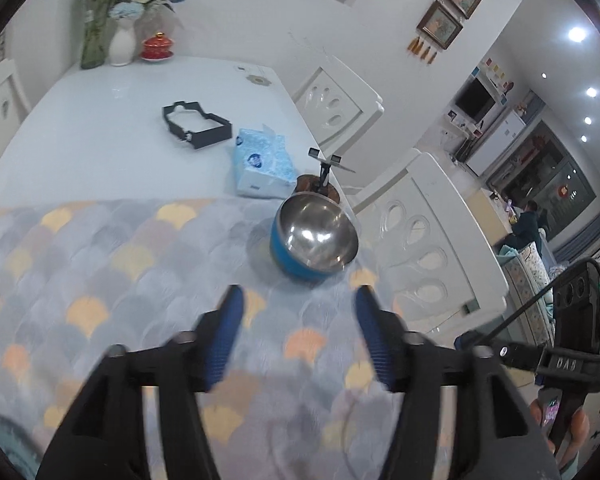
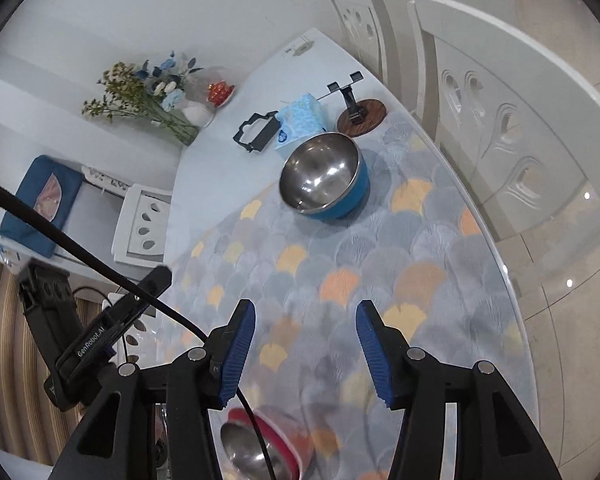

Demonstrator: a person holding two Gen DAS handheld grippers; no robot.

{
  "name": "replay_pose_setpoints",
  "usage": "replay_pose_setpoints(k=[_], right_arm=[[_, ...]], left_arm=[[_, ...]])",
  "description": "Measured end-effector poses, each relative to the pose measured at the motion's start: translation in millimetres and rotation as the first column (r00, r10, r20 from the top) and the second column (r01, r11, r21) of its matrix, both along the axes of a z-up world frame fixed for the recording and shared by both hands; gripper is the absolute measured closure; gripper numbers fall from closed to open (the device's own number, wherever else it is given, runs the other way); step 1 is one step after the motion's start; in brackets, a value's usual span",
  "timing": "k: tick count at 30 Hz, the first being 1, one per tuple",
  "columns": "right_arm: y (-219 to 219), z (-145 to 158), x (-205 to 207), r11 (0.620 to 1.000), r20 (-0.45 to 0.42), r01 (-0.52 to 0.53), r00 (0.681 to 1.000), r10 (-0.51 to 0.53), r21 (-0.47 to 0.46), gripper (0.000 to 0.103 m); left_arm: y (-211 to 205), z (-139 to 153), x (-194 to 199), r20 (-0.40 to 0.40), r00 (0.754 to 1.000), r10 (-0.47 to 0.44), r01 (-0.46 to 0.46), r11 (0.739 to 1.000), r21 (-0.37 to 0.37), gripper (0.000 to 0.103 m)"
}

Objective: Organize plates and bowls
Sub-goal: 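Move both tools to the blue steel bowl and grip its rim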

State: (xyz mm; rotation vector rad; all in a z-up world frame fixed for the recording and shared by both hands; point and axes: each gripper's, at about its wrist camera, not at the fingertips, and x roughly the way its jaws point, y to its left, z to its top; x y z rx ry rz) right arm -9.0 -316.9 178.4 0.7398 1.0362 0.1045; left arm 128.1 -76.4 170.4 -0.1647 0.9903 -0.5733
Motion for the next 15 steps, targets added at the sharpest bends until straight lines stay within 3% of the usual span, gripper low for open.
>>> replay_pose_setpoints(k=[6, 15], right_arm=[[-19.4, -34.9, 57.9, 1.0, -0.049, -0.012, 0.999, 0.013, 0.01, 0.052], [-37.3, -84.1, 135.1, 1.0, -0.118, -0.012, 0.993, 0.014, 0.016, 0.052]], left_arm=[[-36.2, -31.9, 52.9, -0.074, 0.997, -0.008, 0.009, 1.0, 0.013, 0.045], [-59.3, -86.6, 110.2, -0.228, 0.974, 0.011, -0.013, 1.0, -0.009, 0.053]])
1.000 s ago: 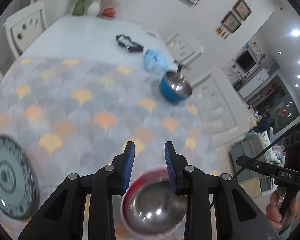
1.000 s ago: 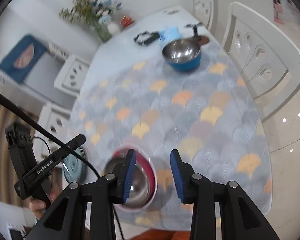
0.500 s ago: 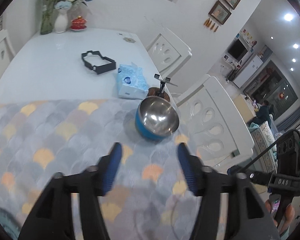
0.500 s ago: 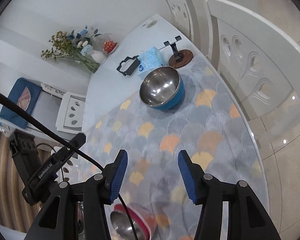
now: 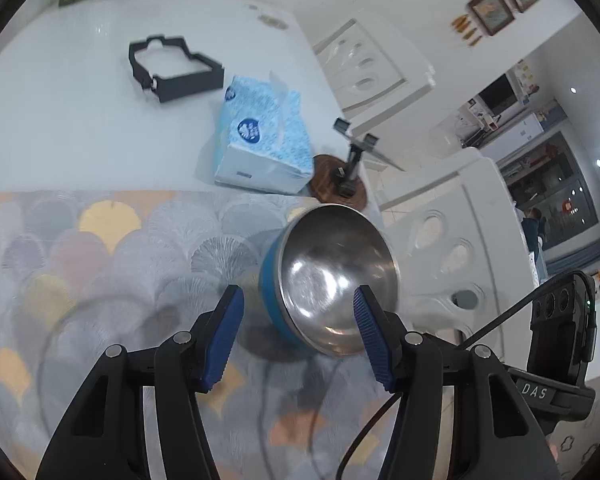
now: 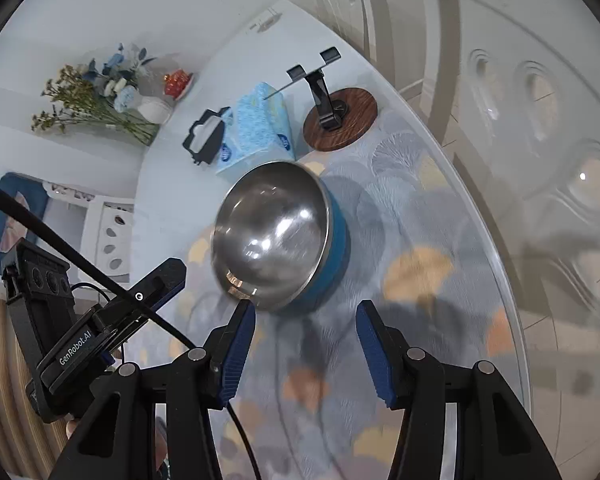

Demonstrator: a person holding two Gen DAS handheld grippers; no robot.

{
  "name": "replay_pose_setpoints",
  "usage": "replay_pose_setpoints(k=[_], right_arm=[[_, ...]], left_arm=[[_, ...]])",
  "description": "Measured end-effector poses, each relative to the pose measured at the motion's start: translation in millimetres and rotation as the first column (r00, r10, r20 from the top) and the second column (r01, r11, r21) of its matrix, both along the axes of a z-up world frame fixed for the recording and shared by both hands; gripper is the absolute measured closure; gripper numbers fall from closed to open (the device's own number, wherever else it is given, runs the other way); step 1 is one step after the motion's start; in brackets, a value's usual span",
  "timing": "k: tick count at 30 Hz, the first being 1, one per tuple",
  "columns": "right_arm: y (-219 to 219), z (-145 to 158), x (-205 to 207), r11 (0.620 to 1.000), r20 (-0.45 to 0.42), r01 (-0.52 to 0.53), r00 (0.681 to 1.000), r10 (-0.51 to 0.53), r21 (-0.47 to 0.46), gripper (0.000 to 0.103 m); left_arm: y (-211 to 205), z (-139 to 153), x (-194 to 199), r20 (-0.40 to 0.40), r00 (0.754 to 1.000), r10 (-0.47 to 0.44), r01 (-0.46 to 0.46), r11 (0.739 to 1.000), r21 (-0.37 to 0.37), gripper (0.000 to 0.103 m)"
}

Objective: Organize plates and bowls
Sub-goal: 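Move both tools to the blue steel bowl and grip its rim, then lift the blue steel bowl with both tools and carry it over the red bowl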

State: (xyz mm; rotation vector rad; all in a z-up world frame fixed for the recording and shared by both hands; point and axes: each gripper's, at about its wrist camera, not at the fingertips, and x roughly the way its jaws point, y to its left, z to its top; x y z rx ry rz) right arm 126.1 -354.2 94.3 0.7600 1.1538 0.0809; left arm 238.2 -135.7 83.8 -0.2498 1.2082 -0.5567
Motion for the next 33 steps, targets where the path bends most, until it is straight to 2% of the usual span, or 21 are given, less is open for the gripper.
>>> replay_pose_setpoints(k=[5, 7, 10, 15, 17, 19, 25, 29, 33], right_arm=[[-2.3, -23.9, 25.9, 1.0, -0.027, -0.022, 0.999, 0.022, -0.007, 0.052], [-1.7, -31.0, 33.3, 0.999, -0.033, -0.036, 0.999, 0.036, -0.019, 0.053], [0.5, -38.7, 40.6, 0.998, -0.031, -0.055, 0.998, 0.054, -0.023, 0.059], [3.6, -47.5, 45.4, 0.997, -0.035, -0.069, 0.997, 0.068, -0.024, 0.066], [3.7, -50.4, 46.6, 0.998, -0.041, -0.064, 0.997, 0.063, -0.023, 0.073], [3.1, -51.5, 46.6, 0.998, -0.047, -0.063, 0.997, 0.062, -0.028, 0.075], [5.4, -28.9, 38.9, 0.994, -0.021, -0.079, 0.997, 0.078, -0.079, 0.076], [6.0, 4.0, 24.7, 0.994, 0.028, -0.061, 0.998, 0.064, -0.092, 0.076], [13.5, 49.8, -0.7, 0.99, 0.105, -0.057, 0.992, 0.071, -0.13, 0.076]], left_arm=[[-12.8, -27.4, 18.7, -0.052, 0.998, -0.024, 0.024, 1.0, 0.011, 0.064], [-16.4, -37.1, 22.0, -0.072, 0.997, -0.033, 0.034, 0.999, 0.015, 0.072], [-18.8, -47.2, 23.9, -0.085, 0.996, -0.039, 0.041, 0.999, 0.024, 0.079], [-15.8, -53.3, 25.1, -0.099, 0.994, -0.04, 0.042, 0.999, 0.014, 0.083], [-13.6, -53.4, 24.9, -0.103, 0.994, -0.039, 0.04, 0.999, 0.007, 0.084], [-12.9, -51.6, 24.0, -0.098, 0.994, -0.041, 0.042, 0.999, 0.006, 0.084], [-14.9, -21.5, 8.2, -0.025, 0.997, -0.08, 0.079, 0.997, -0.005, 0.084], [-10.7, 10.7, -7.7, 0.022, 0.997, -0.076, 0.077, 0.996, -0.037, 0.084], [-1.8, 48.2, -32.3, 0.093, 0.993, -0.079, 0.087, 0.993, -0.081, 0.084]])
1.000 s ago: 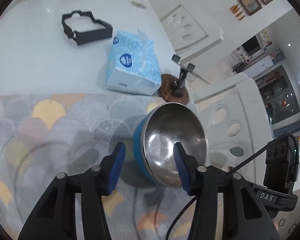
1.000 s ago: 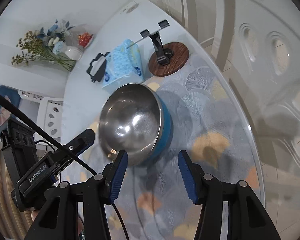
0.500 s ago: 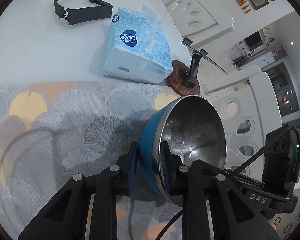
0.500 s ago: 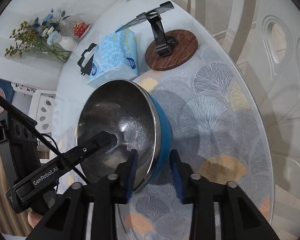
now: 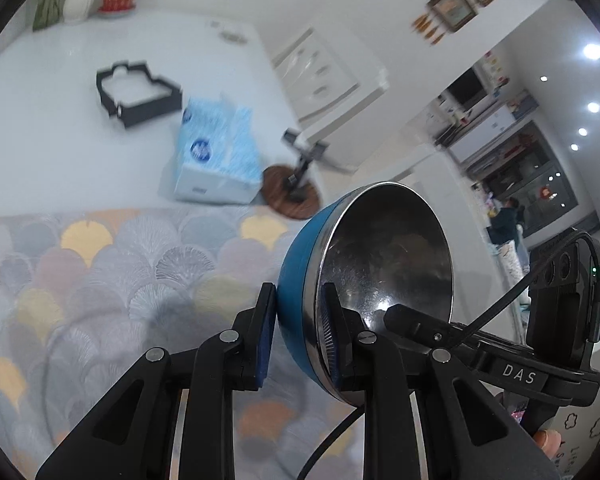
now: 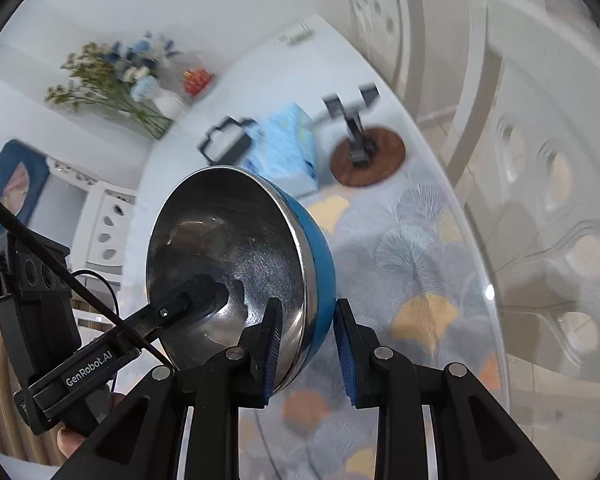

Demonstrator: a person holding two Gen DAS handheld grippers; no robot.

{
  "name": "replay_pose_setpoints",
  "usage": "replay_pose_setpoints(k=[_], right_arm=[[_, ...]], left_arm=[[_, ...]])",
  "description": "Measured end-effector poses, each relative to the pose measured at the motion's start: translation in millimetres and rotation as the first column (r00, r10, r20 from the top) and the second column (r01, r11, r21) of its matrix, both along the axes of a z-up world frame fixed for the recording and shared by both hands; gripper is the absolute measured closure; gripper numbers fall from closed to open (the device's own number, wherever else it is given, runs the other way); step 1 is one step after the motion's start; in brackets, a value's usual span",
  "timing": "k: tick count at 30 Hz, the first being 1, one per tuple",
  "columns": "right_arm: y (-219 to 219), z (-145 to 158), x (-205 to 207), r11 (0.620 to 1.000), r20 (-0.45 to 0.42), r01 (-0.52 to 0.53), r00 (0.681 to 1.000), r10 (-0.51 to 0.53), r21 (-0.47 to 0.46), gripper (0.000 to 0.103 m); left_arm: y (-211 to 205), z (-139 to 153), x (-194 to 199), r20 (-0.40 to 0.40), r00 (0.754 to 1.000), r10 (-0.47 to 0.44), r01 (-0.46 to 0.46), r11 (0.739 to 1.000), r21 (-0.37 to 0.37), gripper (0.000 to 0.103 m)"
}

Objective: Organize plates and bowls
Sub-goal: 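Lift the blue steel bowl with both tools and carry it over the red bowl, then lower the blue bowl into the red bowl and open both tools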

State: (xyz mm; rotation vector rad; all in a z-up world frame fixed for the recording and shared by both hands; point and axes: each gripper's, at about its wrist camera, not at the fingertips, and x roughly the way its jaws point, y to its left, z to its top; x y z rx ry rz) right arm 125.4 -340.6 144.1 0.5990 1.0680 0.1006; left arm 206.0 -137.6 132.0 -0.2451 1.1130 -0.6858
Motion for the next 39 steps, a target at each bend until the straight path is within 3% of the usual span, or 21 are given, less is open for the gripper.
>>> replay_pose_setpoints(k=[4, 11, 16, 26, 34, 39], right_arm=[[20.6, 50.6, -36.7, 0.996, 0.084, -0.003, 0.996, 0.011, -0.093, 0.076], [61.1, 87.9, -101.2, 0.977, 0.121, 0.016, 0.993, 0.01, -0.212, 0.076], [78.5, 102.8, -151.0, 0.985, 0.132, 0.035, 0.991, -0.013, -0.171, 0.076], [145.1, 100.4, -239.8, 0.993, 0.096, -0.005, 0.995, 0.016, -0.116, 0.076], [195.3, 90.4, -272.1, 0.993, 0.063, -0.073, 0.995, 0.079, -0.088, 0.076], [207.9, 75.0, -279.5, 0.996, 0.008, -0.078, 0.997, 0.079, -0.041, 0.076]], left_arm=[[7.9, 35.4, -29.9, 0.071, 0.997, -0.009, 0.011, 0.999, -0.03, 0.084], [33.3, 73.8, -90.4, 0.128, 0.992, -0.011, 0.022, 0.996, -0.086, 0.084], [60.0, 82.7, -137.3, 0.123, 0.992, 0.019, -0.004, 0.993, -0.116, 0.084], [124.7, 77.4, -225.6, 0.085, 0.993, 0.078, -0.07, 0.993, -0.096, 0.084], [171.8, 68.7, -263.7, 0.059, 0.987, 0.151, -0.145, 0.984, -0.102, 0.084], [184.4, 53.1, -274.4, 0.027, 0.985, 0.168, -0.166, 0.984, -0.065, 0.084]])
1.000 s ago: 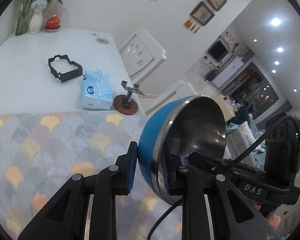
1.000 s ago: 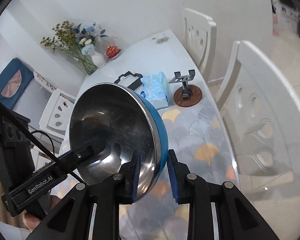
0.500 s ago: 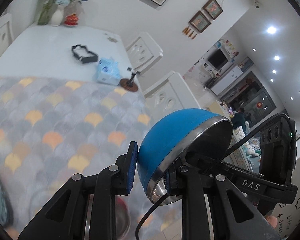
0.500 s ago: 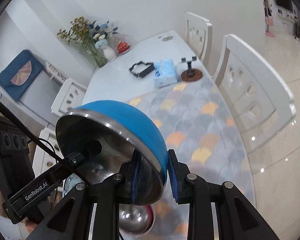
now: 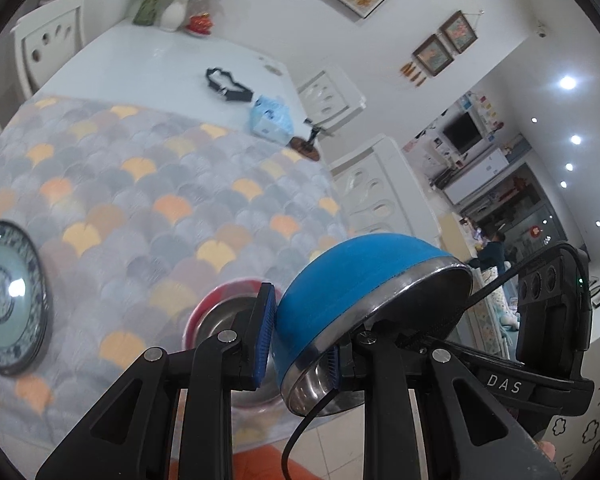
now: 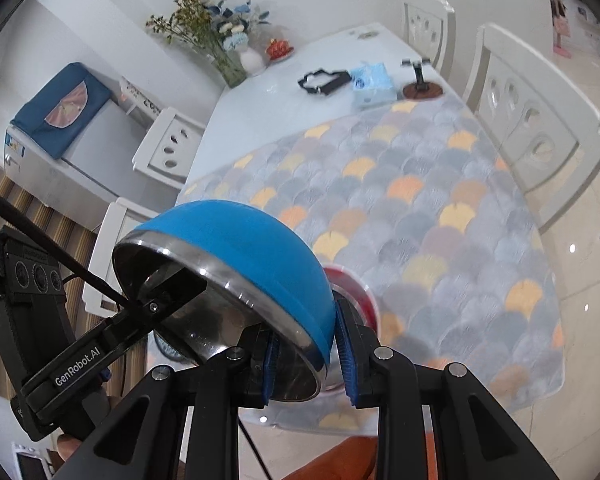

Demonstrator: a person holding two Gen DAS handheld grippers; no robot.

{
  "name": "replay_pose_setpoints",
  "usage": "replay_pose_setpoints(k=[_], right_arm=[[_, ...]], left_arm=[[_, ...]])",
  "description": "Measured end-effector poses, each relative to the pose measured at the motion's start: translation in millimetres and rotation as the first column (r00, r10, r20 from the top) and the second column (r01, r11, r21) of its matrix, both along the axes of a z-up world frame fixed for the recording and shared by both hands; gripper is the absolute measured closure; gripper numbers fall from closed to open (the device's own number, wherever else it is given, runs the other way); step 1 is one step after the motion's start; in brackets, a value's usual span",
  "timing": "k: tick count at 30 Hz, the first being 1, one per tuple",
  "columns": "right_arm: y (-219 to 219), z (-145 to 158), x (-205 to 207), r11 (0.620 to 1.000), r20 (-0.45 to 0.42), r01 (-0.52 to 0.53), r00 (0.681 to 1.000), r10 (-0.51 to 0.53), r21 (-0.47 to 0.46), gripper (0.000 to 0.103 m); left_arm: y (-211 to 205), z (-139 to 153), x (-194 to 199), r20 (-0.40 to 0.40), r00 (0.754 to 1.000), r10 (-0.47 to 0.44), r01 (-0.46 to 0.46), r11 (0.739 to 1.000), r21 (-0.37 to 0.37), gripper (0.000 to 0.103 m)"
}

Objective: Organize plates and bowls
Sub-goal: 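Lower the blue bowl into the red bowl and open both tools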

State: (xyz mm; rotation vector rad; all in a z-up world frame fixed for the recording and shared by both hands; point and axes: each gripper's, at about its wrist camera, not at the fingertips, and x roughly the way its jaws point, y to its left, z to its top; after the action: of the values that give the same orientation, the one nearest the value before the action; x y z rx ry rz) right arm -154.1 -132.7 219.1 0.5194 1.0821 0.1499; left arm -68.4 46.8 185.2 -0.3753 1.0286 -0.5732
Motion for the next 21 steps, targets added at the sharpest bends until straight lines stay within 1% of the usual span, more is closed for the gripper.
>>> replay_pose_setpoints(k=[1, 3, 5, 6, 9, 12, 16, 21], right_arm=[[-1.6, -5.3, 2.3, 1.0, -0.021, 0.002, 1.0, -0.002, 0.016, 0.076], [-0.6, -27.3, 1.8, 0.997, -0.106, 0.019, 0.994, -0.01, 0.079, 0.076], [-0.8, -45.8, 3.0, 0.993, -0.163, 0.032, 0.986, -0.014, 0.109, 0.076], [1.3, -57.9, 1.9, 0.992, -0.197, 0.04, 0.98, -0.017, 0.116, 0.076], [4.7, -80.7, 0.0, 0.991, -0.255, 0.055, 0.967, -0.022, 0.121, 0.076], [4.9, -95.2, -0.4, 0.99, -0.284, 0.064, 0.958, -0.026, 0.127, 0.076], [0.3, -103.3, 1.8, 0.988, -0.298, 0.077, 0.954, -0.034, 0.137, 0.076], [-4.4, -106.5, 4.8, 0.986, -0.304, 0.088, 0.952, -0.042, 0.14, 0.076]], left_arm=[[1.1, -5.5, -0.8, -0.017, 1.0, 0.004, -0.004, 1.0, 0.015, 0.084], [1.3, -18.0, -0.8, -0.051, 0.999, 0.009, -0.006, 0.999, 0.051, 0.084], [1.2, -30.7, -2.5, -0.083, 0.996, 0.006, 0.001, 0.996, 0.085, 0.084], [-0.2, -38.4, -2.5, -0.101, 0.995, 0.003, 0.008, 0.995, 0.103, 0.084], [-1.5, -57.2, -2.8, -0.142, 0.99, 0.004, 0.016, 0.99, 0.141, 0.084], [-2.7, -72.2, -1.7, -0.172, 0.985, 0.003, 0.025, 0.987, 0.16, 0.084], [-3.4, -86.1, 2.9, -0.207, 0.978, 0.006, 0.031, 0.985, 0.172, 0.084], [-5.6, -91.7, 6.9, -0.22, 0.975, 0.004, 0.036, 0.983, 0.18, 0.084]])
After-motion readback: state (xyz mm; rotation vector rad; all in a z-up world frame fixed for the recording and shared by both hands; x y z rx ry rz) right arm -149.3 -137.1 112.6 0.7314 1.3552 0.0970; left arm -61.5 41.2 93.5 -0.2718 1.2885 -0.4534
